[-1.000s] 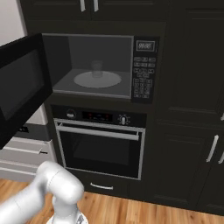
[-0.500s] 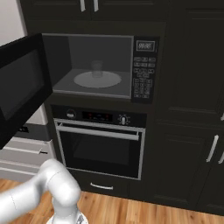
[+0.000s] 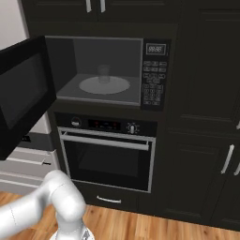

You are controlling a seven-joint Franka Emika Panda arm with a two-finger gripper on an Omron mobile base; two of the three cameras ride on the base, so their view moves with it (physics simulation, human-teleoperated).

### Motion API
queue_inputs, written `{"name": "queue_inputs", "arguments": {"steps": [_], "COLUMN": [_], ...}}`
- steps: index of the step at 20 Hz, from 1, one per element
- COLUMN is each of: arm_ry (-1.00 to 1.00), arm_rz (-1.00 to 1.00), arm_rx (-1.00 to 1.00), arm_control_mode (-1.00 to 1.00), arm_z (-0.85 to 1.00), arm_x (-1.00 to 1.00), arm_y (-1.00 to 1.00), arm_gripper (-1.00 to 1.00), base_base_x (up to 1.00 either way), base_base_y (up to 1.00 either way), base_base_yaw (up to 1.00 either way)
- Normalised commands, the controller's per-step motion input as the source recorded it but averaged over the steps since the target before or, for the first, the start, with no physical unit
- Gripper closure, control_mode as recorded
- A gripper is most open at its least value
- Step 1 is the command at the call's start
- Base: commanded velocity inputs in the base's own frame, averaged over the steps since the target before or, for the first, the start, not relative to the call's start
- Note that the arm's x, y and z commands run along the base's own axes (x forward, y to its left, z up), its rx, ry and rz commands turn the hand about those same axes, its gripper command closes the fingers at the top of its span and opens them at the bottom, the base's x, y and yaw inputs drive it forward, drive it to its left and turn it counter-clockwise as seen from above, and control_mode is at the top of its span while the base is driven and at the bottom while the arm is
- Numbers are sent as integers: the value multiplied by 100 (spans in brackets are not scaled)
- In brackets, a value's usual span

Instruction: Close the microwave door.

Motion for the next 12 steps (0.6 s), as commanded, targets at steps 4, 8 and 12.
{"name": "queue_inputs", "arguments": {"steps": [4, 8, 12], "arm_ry": [8, 8, 11], "arm_rz": [-8, -1, 0], "arm_rx": [0, 0, 0], "arm_control_mode": [-100, -100, -100], "arm_z": [0, 0, 0], "arm_x": [-38, -3, 0], "arm_y": [-63, -85, -85], "arm_gripper": [-100, -100, -100], "base_base_x": [0, 0, 0], "base_base_y": [0, 0, 0], "base_base_yaw": [0, 0, 0]}}
